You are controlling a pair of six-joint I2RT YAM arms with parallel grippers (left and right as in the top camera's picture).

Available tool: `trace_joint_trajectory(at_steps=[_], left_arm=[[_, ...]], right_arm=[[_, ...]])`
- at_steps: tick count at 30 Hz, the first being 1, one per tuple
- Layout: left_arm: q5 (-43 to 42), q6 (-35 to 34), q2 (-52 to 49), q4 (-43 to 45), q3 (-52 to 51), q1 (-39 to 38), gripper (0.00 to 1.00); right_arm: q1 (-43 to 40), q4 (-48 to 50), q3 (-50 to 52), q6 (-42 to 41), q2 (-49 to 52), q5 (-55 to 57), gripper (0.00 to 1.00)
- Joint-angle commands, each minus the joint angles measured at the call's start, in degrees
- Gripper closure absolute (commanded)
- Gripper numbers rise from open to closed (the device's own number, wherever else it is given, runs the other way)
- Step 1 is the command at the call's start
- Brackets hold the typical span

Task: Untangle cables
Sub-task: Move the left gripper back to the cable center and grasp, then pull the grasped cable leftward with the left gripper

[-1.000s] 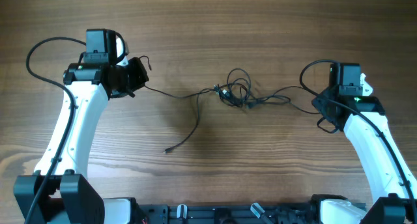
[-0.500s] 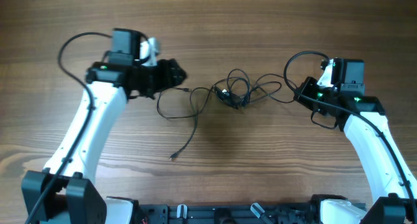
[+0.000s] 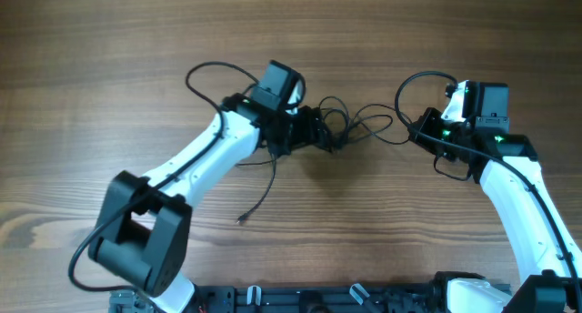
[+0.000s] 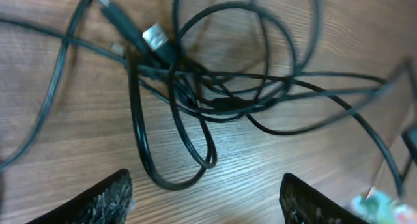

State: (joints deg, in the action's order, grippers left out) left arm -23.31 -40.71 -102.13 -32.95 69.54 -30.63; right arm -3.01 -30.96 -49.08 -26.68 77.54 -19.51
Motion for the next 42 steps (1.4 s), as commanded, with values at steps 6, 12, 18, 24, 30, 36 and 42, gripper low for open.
trace_joint_trajectory(at_steps=[6,12,18,24,30,36,42], left_arm=[[15.1,-9.7,-2.9,4.6,-0.3,-3.8,0.33],[16.4,-10.8,-3.2,5.0,-0.3,-4.2,0.37],[16.5,-10.8,-4.3,5.2,-0.3,-7.4,0.38],[18.1,-10.7,-4.5,4.6,-0.3,-8.1,0.61],[20.0,-9.8,-4.3,1.7,-0.3,-7.2,0.95],[20.2,-8.3,-0.2,-2.9,-0.2,-0.4,0.96],[23.1,0.6,7.0,-10.1,-0.3,11.3,0.96]], right_arm=[[-0.1,-0.6,-0.3,1.2,-0.1,-1.4,0.96],[-0.1,-0.8,-0.3,1.1,-0.1,-1.4,0.96],[-0.1,-0.9,-0.3,1.0,-0.1,-1.4,0.96],[-0.1,-1.3,-0.3,1.2,-0.1,-1.1,0.96],[-0.1,-1.6,-0.3,1.2,-0.1,-1.1,0.96],[-0.1,-3.1,-0.3,1.2,-0.1,4.4,0.96],[-0.1,-7.7,-0.3,-1.2,-0.1,18.9,0.96]])
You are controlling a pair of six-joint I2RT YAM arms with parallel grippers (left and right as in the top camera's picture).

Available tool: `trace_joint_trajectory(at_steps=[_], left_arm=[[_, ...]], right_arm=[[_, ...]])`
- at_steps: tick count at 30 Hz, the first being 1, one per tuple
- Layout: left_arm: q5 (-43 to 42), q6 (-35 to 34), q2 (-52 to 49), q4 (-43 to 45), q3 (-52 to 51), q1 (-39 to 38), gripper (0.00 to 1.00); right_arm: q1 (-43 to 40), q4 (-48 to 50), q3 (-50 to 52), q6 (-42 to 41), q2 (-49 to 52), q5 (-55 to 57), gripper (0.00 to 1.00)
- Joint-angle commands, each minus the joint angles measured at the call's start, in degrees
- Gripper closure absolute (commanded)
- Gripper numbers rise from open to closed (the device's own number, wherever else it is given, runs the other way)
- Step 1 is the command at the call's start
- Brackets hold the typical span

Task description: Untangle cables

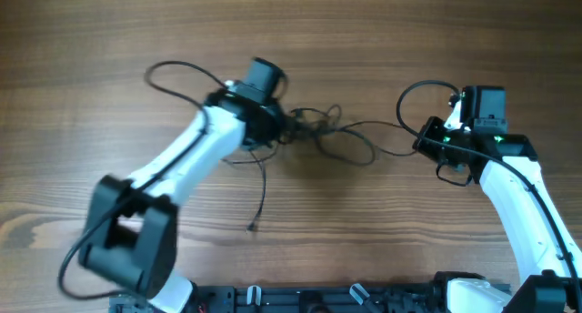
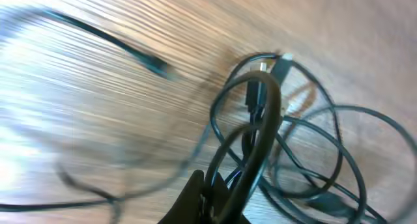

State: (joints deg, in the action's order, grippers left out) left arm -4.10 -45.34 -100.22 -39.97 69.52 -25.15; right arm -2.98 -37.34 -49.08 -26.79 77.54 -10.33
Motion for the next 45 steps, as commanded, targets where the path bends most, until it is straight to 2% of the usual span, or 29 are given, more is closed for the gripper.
trace_joint_trajectory(at_steps=[1,5,12,20,24,26,27,28,29,30,32,36,41,43,45], left_arm=[[4.3,6.3,6.4,-4.4,-0.2,8.7,0.96],[4.2,7.7,10.3,-7.1,-0.2,19.1,0.96],[3.7,7.7,11.3,-9.0,-0.2,29.5,0.96],[3.8,7.7,11.3,-9.0,-0.2,32.5,0.96],[3.7,7.6,11.3,-9.0,-0.2,32.5,0.96],[2.8,7.6,11.3,-9.3,-0.2,32.4,0.96],[1.8,7.6,11.3,-9.5,-0.2,32.3,0.94],[0.9,7.7,11.3,-9.6,-0.2,32.1,0.83],[0.0,7.7,11.3,-9.6,-0.2,31.8,0.59],[-0.7,7.7,11.3,-9.6,-0.2,31.3,0.47],[-1.0,7.7,11.3,-9.6,-0.2,29.9,0.36],[-1.2,9.4,11.3,-8.7,-0.2,25.3,0.32],[-1.7,13.0,11.3,-6.5,-0.2,16.7,0.34],[-1.6,16.4,10.9,-5.1,-0.2,10.2,0.35],[-1.6,16.7,10.3,-4.5,-0.2,6.2,0.35]], right_arm=[[-0.1,-2.2,-0.3,-2.6,-0.1,12.2,0.96],[-0.1,-3.8,-0.3,-6.8,-0.1,15.9,0.96],[-0.1,-7.0,-0.3,-15.7,-0.1,21.3,0.96],[-0.2,-10.1,-0.3,-23.2,-0.1,28.4,0.96],[-1.1,-10.2,-0.3,-24.9,-0.1,28.4,0.95],[-1.2,-8.0,-0.3,-23.2,-0.1,26.8,0.94],[-1.2,-6.7,-0.3,-21.5,-0.1,25.6,0.91],[-1.2,-5.6,-0.3,-19.8,-0.1,24.3,0.82],[-1.2,-4.0,-0.3,-17.1,-0.1,21.6,0.69],[-1.2,-2.1,-0.3,-14.2,-0.1,18.2,0.63],[-1.2,1.2,-0.3,-8.5,-0.1,10.6,0.53],[-1.2,4.1,-0.3,-5.0,-0.1,1.1,0.48],[-1.2,3.9,-0.3,-4.7,-0.1,-0.2,0.48],[-1.2,3.5,-0.3,-4.7,-0.1,-0.1,0.48],[-1.2,3.4,-0.3,-4.7,-0.1,-0.2,0.48]])
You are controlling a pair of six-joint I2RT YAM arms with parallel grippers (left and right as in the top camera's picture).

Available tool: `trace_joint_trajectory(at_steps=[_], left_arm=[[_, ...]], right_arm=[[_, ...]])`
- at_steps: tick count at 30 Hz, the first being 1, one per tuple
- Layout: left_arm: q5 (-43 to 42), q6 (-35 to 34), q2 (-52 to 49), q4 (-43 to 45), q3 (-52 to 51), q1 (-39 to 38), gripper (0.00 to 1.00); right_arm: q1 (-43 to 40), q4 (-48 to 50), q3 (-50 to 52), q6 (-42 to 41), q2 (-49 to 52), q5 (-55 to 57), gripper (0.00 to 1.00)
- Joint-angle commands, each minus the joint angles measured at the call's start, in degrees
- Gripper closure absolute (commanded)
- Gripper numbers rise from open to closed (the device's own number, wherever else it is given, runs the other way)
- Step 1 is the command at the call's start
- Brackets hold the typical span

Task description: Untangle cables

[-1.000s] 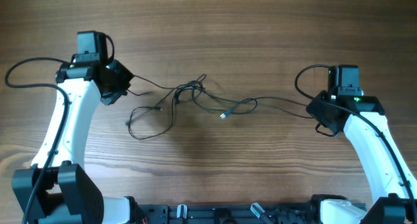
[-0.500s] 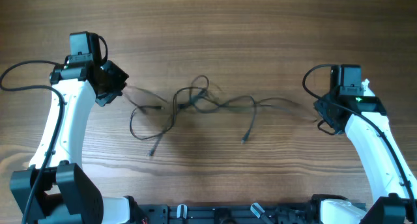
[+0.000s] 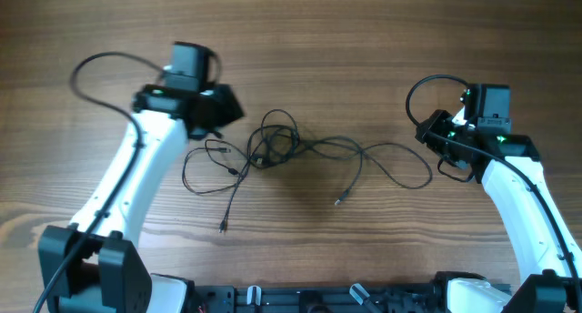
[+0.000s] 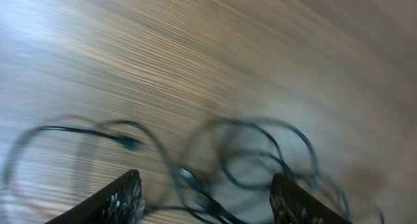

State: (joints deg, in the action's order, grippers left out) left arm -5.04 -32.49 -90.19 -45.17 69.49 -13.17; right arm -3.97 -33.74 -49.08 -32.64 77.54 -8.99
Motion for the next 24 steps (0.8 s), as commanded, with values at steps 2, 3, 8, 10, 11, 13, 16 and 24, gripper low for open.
trace_joint_trajectory(at_steps=[2,3,8,10,11,13,16,24], left_arm=[[-0.7,3.8,-0.8,1.2,-0.2,-8.9,0.35],[-0.7,3.8,-1.7,1.4,-0.2,-10.7,0.35],[-0.7,3.8,-6.8,2.9,-0.2,-16.9,0.35],[-0.7,3.8,-9.5,3.9,-0.2,-19.1,0.36],[-0.7,3.8,-10.5,4.3,-0.2,-19.8,0.37],[-0.7,3.8,-12.2,5.2,-0.2,-21.0,0.4],[-0.7,3.8,-14.1,6.5,-0.2,-22.5,0.5],[-7.4,3.8,-11.4,7.1,3.3,-21.5,0.96]], right_arm=[[-0.2,-0.2,-0.3,1.1,-0.1,-1.5,0.48],[-0.2,-0.2,-0.3,1.1,-0.1,-1.5,0.48],[-0.2,-0.9,-0.3,1.2,-0.1,-1.4,0.48],[-0.2,-1.2,-0.3,1.2,-0.1,-1.4,0.48],[-0.2,-1.3,-0.3,1.2,-0.1,-1.4,0.48],[-0.2,-1.4,-0.3,1.2,-0.1,-1.4,0.48],[-0.2,-1.4,-0.3,1.2,-0.1,-1.5,0.48],[-0.2,0.2,-0.3,4.9,-0.1,-10.2,0.45]])
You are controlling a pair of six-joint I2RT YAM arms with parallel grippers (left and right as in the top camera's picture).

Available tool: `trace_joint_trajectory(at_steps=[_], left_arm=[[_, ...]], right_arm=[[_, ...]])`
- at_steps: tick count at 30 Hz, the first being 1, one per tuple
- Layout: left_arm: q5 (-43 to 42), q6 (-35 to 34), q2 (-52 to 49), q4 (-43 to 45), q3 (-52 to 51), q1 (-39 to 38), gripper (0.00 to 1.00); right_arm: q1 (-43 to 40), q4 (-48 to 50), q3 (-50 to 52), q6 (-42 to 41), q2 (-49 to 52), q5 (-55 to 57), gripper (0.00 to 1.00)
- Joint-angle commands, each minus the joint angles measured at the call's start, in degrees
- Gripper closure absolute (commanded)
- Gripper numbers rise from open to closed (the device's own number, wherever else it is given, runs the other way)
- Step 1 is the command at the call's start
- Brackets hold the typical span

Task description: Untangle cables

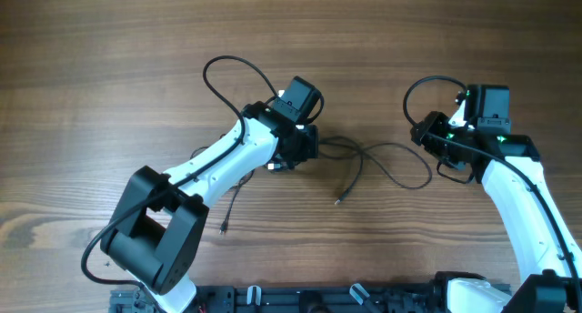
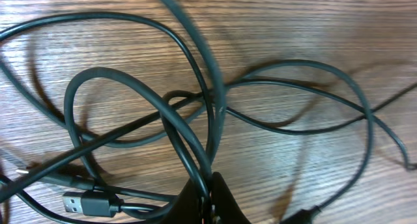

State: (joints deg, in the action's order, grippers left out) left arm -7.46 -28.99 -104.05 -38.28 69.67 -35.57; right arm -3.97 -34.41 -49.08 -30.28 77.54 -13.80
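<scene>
Thin black cables lie looped over one another on the wooden table, with a USB plug at the lower left of the left wrist view. My left gripper is shut, with cable strands pinched between its fingers. Overhead, the left gripper covers the knot at the table's middle. One strand trails right toward my right gripper. Whether that gripper holds it does not show.
A loose cable end lies in front of the knot and another nearer the front left. The arms' own black leads arch above each wrist. Bare wood table surrounds the cables.
My left gripper was open and off to the left of the spread cables. Now it is at the knot in the middle, shut on cable strands. The right arm has barely moved.
My left gripper stood open over the tangle at the centre. Then it was shut on strands, further left. Then it was open and off to the left, with the cables lying more spread out. Now it is back at the knot, shut on strands.
</scene>
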Motion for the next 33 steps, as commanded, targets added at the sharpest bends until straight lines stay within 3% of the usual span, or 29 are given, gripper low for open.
trace_joint_trajectory(at_steps=[1,4,11,15,20,25,33], left_arm=[[-6.7,0.3,3.9,0.3,4.6,1.9,0.96],[-12.5,0.3,6.6,0.7,7.5,4.7,0.96],[-40.2,-1.5,10.1,6.6,8.2,14.2,0.96],[-47.3,-1.2,10.1,7.6,8.2,15.8,0.95],[-51.3,-1.2,10.1,10.8,8.2,15.5,0.95],[-53.8,-1.2,10.1,11.1,8.2,15.4,0.96],[-56.3,0.6,10.1,11.6,8.2,14.2,0.96]], right_arm=[[-0.2,1.3,-0.3,3.7,-0.1,-7.5,0.45],[-0.2,2.4,-0.3,5.6,-0.1,-13.0,0.45],[1.8,8.1,-0.3,12.3,-0.1,-34.8,0.45],[4.2,11.8,-0.3,12.1,-0.1,-40.0,0.45],[8.9,15.0,-0.3,11.8,-0.1,-40.1,0.47],[11.3,18.5,-0.3,6.0,-0.1,-38.8,0.53],[13.9,19.3,-0.3,5.9,-0.1,-38.8,0.54]])
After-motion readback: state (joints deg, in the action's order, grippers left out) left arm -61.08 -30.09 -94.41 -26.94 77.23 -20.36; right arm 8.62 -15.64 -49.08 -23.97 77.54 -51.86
